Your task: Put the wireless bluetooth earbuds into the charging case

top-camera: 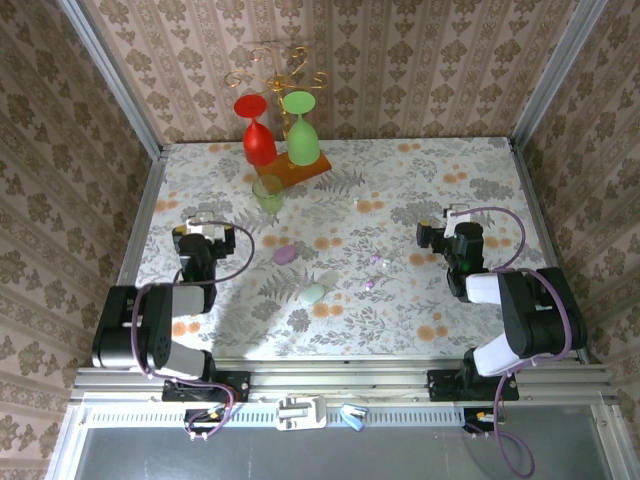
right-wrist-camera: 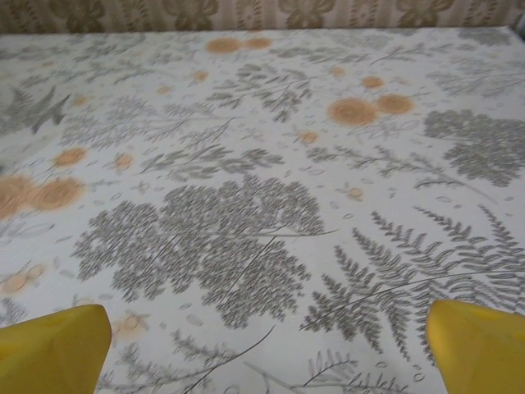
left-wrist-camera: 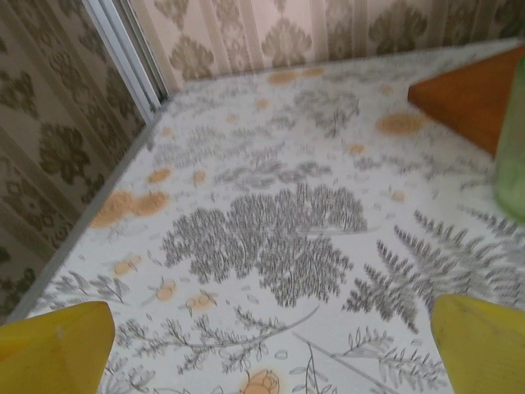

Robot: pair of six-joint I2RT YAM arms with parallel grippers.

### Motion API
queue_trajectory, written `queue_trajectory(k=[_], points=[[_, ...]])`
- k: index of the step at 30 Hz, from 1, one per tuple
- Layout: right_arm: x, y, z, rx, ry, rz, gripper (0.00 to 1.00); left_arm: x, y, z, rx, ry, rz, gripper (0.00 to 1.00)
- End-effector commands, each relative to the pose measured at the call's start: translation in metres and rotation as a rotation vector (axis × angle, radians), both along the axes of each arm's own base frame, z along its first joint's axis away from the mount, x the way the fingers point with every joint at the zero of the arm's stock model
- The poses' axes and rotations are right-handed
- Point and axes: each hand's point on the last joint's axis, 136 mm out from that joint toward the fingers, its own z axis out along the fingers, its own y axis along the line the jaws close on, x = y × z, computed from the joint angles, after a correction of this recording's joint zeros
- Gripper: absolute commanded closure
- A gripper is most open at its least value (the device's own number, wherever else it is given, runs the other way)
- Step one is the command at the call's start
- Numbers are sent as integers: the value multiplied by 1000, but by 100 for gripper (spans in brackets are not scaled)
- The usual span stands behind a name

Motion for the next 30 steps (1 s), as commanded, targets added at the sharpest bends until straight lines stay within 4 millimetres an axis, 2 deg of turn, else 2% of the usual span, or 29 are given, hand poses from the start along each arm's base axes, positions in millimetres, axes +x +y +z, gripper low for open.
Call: queue_trajectory(k=[1,2,8,10,12,15,16,19,25,30], points=[[2,24,28,-13,-23,144,0,-9,-5,24,82,-42,22,0],[0,29,39,-19,-42,171,0,-12,-11,31,109,-48,13,0],[-10,69,67,-101,-47,336,0,-27,-46,65,173,-75,-57,0],[-16,96,77,-140,-57,459,0,-31,-62,73,175,-75,-97,0],[-30,129,77,-187,-40,647,0,-36,-79,78,171,-75,-142,0],[-58,175,74,-237,11,933,0,-43,-101,78,106,-60,-227,0],[-70,192,71,-252,34,1033,0,-45,-104,76,72,-50,-242,0],[-95,227,62,-329,78,1231,0,-50,-111,71,7,-18,-278,0],[-125,270,27,-466,239,1468,0,-59,-113,64,-45,39,-297,0],[-133,300,2,-522,275,1568,0,-66,-107,59,-89,76,-289,0]])
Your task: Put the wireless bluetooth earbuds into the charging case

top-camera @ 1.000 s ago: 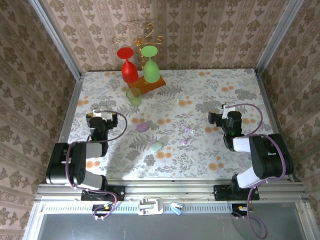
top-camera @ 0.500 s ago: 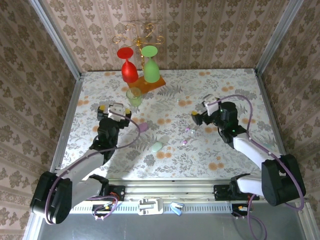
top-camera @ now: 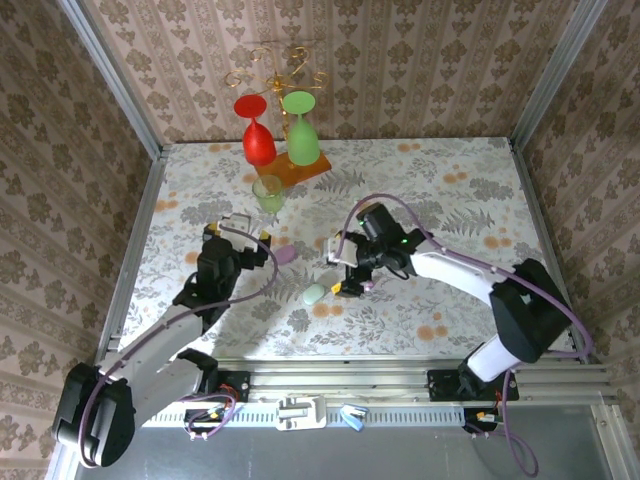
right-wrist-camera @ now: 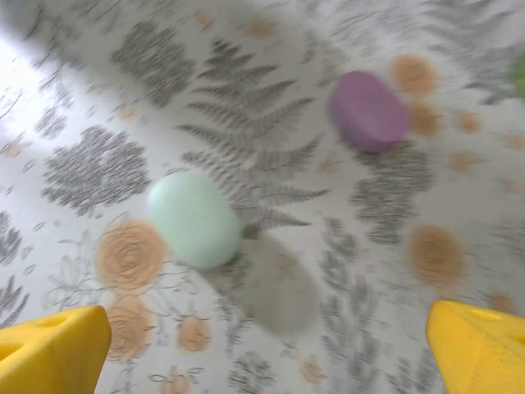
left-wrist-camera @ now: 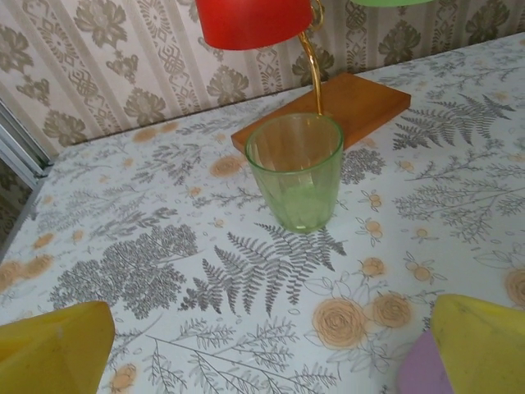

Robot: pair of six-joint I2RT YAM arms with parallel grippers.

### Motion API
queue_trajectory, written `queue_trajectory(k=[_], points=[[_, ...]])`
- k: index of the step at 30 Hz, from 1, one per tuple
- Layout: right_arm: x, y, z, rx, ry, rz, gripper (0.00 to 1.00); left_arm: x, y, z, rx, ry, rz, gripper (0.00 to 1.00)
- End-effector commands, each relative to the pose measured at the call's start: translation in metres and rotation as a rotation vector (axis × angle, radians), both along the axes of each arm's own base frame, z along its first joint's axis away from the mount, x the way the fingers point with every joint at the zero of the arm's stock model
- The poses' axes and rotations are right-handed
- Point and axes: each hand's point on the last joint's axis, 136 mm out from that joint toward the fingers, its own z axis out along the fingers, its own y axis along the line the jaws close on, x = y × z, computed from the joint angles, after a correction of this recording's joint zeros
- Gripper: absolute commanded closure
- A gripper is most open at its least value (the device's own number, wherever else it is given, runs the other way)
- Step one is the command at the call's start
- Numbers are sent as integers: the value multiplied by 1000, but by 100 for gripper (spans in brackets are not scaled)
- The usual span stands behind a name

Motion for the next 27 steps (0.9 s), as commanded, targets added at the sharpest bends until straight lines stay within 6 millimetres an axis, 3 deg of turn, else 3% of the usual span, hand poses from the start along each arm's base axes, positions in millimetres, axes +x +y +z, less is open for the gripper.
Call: queue_trajectory(k=[1,2,7,10,15,27], points=[[-15,9,-20,-92,30,104,1,-6,1,4,-69,37,1,0],[-15,13,-24,-96,35,115,3,-6,11,3,-78,43,32,0],[-16,27,-43,-135,62,158,17,-14,25,1,-122,49,60,0],[-15,32,-52,-162,63,170,18,-17,31,-1,-134,55,74,0],[-16,38,-69,-224,67,199,19,-19,35,-3,-143,62,79,0],[-17,46,-90,-231,128,198,47,-21,37,-7,-137,66,82,0]])
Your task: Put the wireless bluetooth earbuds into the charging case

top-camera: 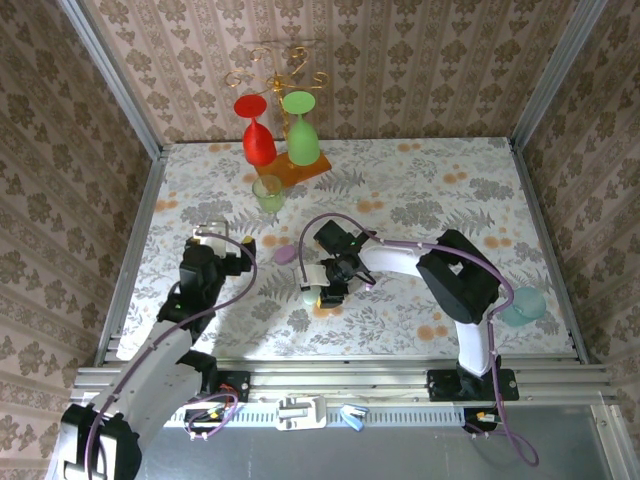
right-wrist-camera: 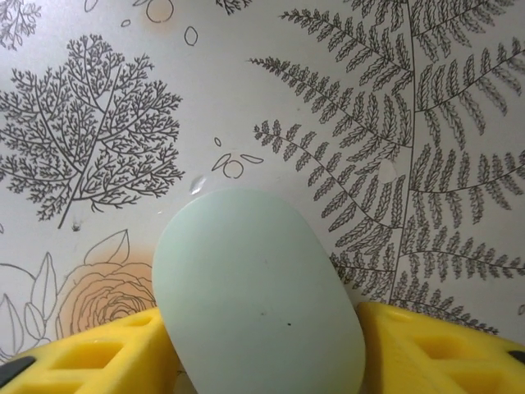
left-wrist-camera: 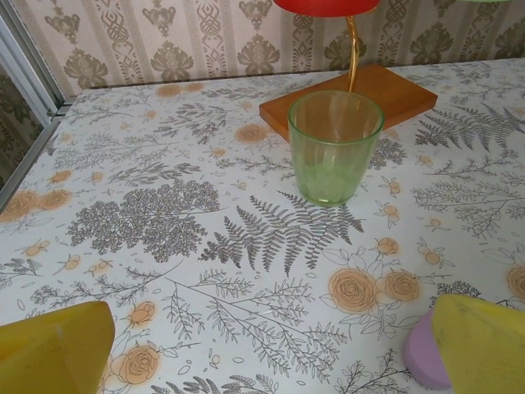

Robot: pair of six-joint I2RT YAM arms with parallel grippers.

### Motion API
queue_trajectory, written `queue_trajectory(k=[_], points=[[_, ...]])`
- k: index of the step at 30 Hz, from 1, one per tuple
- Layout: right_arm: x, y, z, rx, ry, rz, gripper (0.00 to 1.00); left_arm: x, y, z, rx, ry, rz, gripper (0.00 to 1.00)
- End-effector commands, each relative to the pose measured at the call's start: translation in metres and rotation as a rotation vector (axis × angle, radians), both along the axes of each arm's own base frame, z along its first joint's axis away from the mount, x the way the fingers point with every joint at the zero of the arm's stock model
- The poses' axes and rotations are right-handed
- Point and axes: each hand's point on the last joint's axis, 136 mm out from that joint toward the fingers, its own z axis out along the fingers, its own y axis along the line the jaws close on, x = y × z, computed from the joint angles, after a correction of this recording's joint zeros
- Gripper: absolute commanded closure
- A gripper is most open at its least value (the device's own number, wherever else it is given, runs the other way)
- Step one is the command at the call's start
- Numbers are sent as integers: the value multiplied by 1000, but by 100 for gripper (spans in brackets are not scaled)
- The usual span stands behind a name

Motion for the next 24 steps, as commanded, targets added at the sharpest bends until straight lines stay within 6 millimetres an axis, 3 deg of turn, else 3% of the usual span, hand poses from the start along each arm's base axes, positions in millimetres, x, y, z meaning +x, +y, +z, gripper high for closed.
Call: queue_trajectory(k=[1,3,8,14,18,21,24], points=[[-4,2,1,-5,18,4,48,-4,2,-5,-13,12,2,0],[-5,1,1,-6,26,0,56,-4,2,-7,-9,15,1,0],[-6,-1,6,4,24,-22,61,-4,0,-7,-12,11,-11,0],[5,-9,39,114,10,-133,66,-2,-26,0,-19,-36,-147,0],[13,-28,70,182,-4,-222,66,-5,-70,8,33,-101,-337,0],[16,-49,92,205,5,-291,70,-19,-123,6,80,-118,-593,0],[18,-68,113,232,1,-354,71,-37,-162,4,101,-156,-796,0]])
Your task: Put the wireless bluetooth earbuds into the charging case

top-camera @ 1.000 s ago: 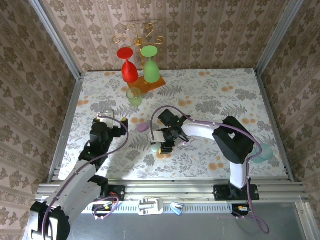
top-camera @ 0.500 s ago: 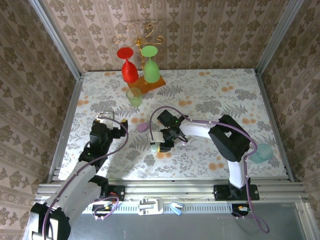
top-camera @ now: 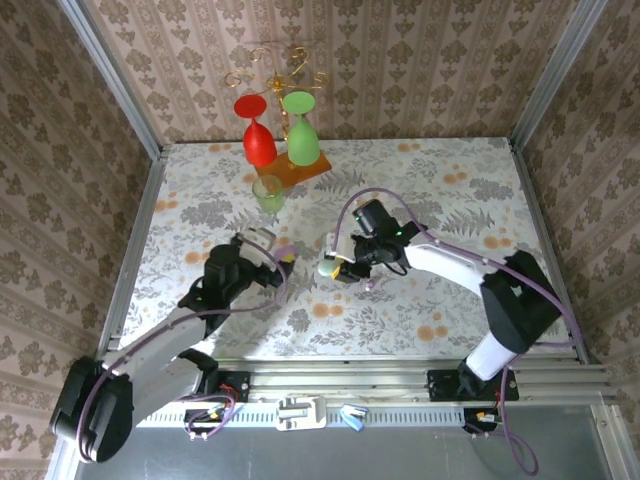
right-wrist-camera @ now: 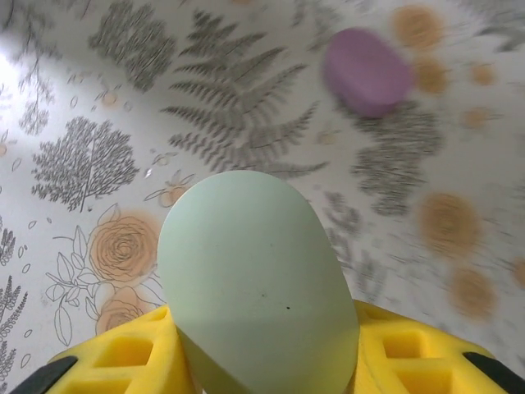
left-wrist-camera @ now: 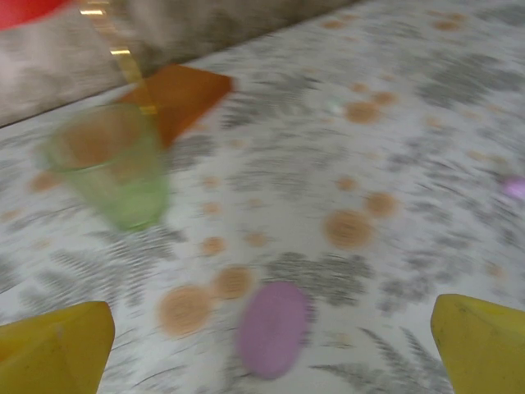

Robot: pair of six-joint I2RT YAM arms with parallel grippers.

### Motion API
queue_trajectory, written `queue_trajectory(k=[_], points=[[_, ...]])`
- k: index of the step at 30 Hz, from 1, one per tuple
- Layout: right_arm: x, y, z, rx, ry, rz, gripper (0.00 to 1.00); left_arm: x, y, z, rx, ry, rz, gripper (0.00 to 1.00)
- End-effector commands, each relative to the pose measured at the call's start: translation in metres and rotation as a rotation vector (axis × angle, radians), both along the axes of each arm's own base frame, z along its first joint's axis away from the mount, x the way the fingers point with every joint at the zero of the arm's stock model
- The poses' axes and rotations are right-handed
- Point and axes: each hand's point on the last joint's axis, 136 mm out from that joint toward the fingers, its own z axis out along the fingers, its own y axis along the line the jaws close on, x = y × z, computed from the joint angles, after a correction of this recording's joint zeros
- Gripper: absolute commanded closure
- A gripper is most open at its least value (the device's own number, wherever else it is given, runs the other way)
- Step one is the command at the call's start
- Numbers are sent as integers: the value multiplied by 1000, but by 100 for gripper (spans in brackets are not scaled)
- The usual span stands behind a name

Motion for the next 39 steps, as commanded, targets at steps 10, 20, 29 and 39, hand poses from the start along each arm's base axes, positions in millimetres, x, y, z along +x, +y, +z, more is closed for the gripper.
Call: queue_trajectory(k=[10,20,29,39], points=[[-37,-33,76,159,45,-67,76,-60,-105,48,-146,-178,-652,0],[-55,-24,105,271,59,-3,77,-85,-147,79,-345,-157,-835,9],[-61,-31,103,239,61,-2,78,-93,-151,92,-438,-147,-896,30],[-61,-39,99,198,60,-32,79,-93,-147,89,-390,-161,-877,34]])
